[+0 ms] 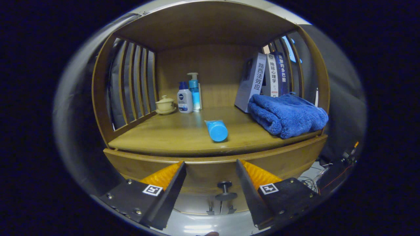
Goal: Pull open the drawer, take out the items inside it, and place them on the countertop above the cabinet.
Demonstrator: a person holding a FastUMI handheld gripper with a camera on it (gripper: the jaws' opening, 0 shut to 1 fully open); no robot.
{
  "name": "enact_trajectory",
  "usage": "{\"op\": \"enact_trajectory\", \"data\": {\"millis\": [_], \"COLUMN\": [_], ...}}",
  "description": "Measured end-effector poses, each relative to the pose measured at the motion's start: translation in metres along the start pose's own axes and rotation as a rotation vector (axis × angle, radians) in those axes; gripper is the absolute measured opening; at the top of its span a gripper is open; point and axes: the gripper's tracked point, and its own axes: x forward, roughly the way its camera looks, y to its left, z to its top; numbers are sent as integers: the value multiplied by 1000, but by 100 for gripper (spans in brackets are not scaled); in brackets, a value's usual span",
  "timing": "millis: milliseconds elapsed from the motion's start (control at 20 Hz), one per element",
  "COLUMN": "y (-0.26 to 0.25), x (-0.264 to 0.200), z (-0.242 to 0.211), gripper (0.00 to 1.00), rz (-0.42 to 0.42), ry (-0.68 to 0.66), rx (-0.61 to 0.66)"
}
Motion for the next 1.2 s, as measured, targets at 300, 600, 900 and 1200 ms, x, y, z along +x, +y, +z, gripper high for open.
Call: {"op": "enact_trajectory", "data": {"millis": [300, 600, 900, 1200], "y": [0, -2, -3, -2], "x": [5, 4, 3, 2], "z": [3, 5, 5, 6], "gripper": [92, 92, 92, 92], "rz": [0, 14, 41, 61], "ry": [-4, -17, -26, -29], "rx": [20, 54, 74, 114]}}
